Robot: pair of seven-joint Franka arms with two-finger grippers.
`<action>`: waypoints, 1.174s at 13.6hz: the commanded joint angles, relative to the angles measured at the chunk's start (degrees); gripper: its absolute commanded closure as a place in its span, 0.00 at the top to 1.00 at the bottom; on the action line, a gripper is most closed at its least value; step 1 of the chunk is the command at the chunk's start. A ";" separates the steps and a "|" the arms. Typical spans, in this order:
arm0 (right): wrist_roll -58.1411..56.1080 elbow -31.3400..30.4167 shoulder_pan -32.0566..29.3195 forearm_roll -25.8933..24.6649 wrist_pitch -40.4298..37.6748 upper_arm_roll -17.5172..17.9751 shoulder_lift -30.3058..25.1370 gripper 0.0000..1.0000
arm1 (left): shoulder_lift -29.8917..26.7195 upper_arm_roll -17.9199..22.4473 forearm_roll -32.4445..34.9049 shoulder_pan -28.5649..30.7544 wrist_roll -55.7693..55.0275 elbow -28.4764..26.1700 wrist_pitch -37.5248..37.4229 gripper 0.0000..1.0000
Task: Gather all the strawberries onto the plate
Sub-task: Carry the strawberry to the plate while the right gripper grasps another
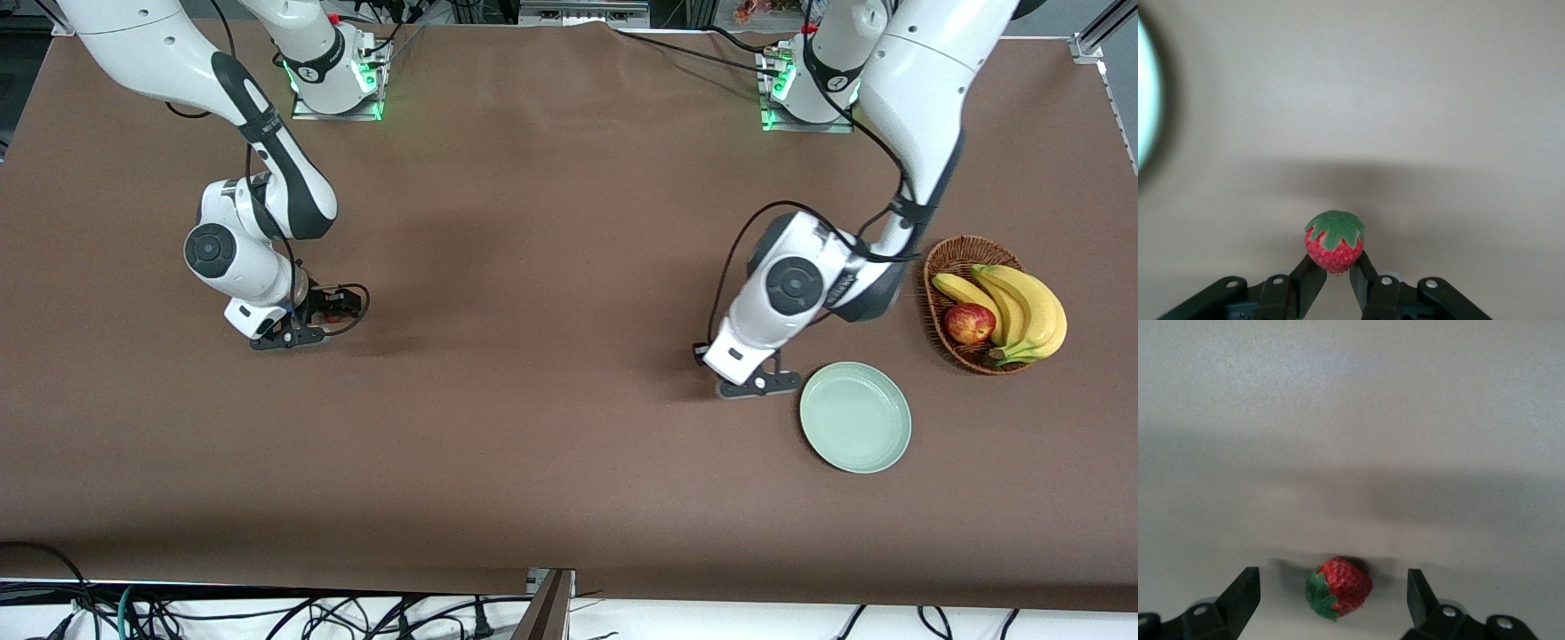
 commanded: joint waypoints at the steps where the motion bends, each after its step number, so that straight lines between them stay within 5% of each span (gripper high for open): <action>1: -0.90 -1.52 -0.75 -0.62 1.35 0.13 -0.67 0.68 | -3.79 -0.97 1.20 5.54 11.27 -1.02 -5.11 0.00; 4: -0.98 -1.87 -0.75 -0.71 1.26 0.13 -0.67 0.32 | -4.24 -0.98 1.20 10.91 21.66 -1.02 -5.29 0.00; 7: -1.07 -1.87 -0.75 -0.62 1.00 0.13 -0.76 0.11 | -3.53 -0.71 1.55 15.39 28.96 -0.93 -4.86 0.00; 11: -1.07 1.89 -0.67 -0.62 -2.31 0.65 -2.95 0.09 | -0.90 -0.36 1.73 18.39 31.45 -0.85 -2.58 0.00; 12: -0.55 5.04 -0.41 -0.62 -6.95 1.18 -3.39 0.09 | -0.11 -0.36 2.25 18.66 31.45 -0.76 -2.40 0.07; 14: 3.38 12.77 -0.32 -0.36 -16.01 4.60 -3.31 0.09 | 0.77 -0.36 4.53 19.09 31.45 0.72 -2.48 0.73; 16: 14.17 17.79 0.65 -0.62 -18.60 9.34 -2.26 0.09 | 0.78 -0.45 4.54 19.62 31.36 1.44 -2.74 0.97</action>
